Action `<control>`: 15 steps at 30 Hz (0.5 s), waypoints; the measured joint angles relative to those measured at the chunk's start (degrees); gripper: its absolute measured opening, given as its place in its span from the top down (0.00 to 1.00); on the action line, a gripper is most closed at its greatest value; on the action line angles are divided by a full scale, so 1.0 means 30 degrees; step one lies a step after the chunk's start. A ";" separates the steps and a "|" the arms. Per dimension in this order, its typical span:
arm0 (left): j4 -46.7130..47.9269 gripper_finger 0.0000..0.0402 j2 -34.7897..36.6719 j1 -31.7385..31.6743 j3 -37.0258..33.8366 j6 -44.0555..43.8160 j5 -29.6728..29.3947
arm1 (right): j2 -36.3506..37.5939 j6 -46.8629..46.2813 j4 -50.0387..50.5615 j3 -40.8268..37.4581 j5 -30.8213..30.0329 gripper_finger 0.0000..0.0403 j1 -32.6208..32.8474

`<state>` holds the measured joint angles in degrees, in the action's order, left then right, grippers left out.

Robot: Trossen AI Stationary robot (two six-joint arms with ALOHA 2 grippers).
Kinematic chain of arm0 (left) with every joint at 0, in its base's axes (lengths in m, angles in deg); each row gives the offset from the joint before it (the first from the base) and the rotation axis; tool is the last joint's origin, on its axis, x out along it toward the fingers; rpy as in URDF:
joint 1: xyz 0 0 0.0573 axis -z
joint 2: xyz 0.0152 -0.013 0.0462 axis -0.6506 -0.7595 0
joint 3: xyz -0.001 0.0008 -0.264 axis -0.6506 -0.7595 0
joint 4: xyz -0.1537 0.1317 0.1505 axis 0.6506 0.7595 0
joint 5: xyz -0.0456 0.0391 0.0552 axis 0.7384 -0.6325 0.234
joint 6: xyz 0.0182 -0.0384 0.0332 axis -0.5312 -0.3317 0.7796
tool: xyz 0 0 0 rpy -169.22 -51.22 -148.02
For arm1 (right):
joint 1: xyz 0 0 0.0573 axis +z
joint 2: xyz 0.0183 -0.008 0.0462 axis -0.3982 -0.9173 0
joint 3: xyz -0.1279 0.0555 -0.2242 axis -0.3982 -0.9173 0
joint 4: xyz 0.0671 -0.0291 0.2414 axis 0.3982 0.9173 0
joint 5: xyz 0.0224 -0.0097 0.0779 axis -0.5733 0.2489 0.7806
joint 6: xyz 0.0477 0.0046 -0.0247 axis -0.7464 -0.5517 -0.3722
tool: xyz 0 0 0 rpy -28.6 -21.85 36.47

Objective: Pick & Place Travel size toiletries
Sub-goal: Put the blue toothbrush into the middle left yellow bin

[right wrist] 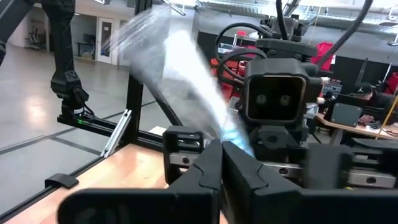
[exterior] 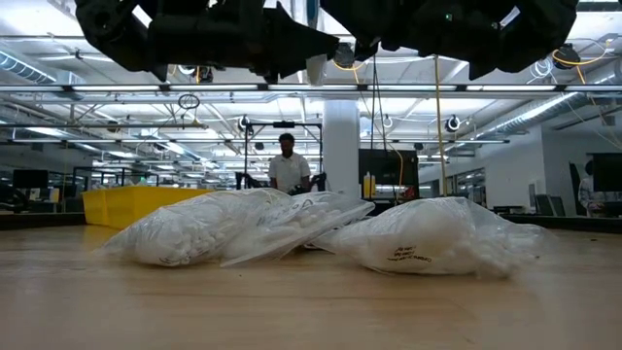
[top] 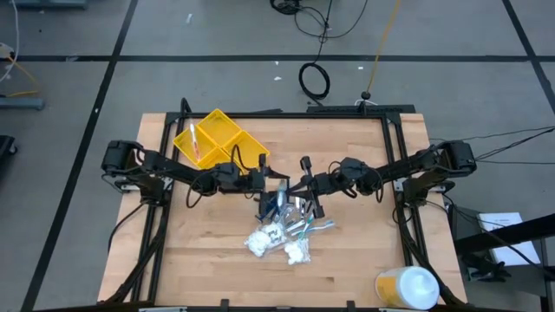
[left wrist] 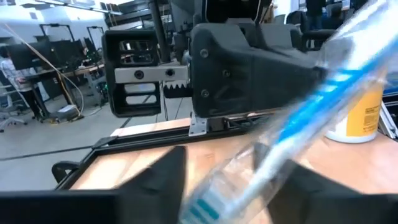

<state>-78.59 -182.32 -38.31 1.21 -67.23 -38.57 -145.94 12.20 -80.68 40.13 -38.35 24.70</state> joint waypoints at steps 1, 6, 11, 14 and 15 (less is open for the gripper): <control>0.0018 0.73 0.0002 0.0005 0.0000 0.0177 0.0176 | 0.0000 0.0005 0.0058 0.0000 -0.0014 1.00 -0.0013; 0.0031 0.96 -0.0005 -0.0003 -0.0015 0.0697 0.1691 | 0.0007 0.0071 0.1342 0.0007 -0.1114 0.97 0.0007; 0.0702 0.98 0.0192 -0.0004 -0.0051 0.0473 0.1510 | 0.0662 0.1188 0.3721 0.0007 -0.2258 0.78 0.0013; 0.2134 0.97 0.0991 -0.0164 -0.0058 0.0290 0.0604 | 0.1448 0.1587 0.5128 0.0007 -0.3386 0.63 0.0022; 0.2711 0.97 0.1335 -0.0182 -0.0054 0.0273 0.0164 | 0.1822 0.1610 0.5752 0.0000 -0.3709 0.58 0.0010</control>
<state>-70.46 -178.32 -38.86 1.05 -66.42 -38.08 -140.48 17.03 -63.42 40.13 -49.48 24.73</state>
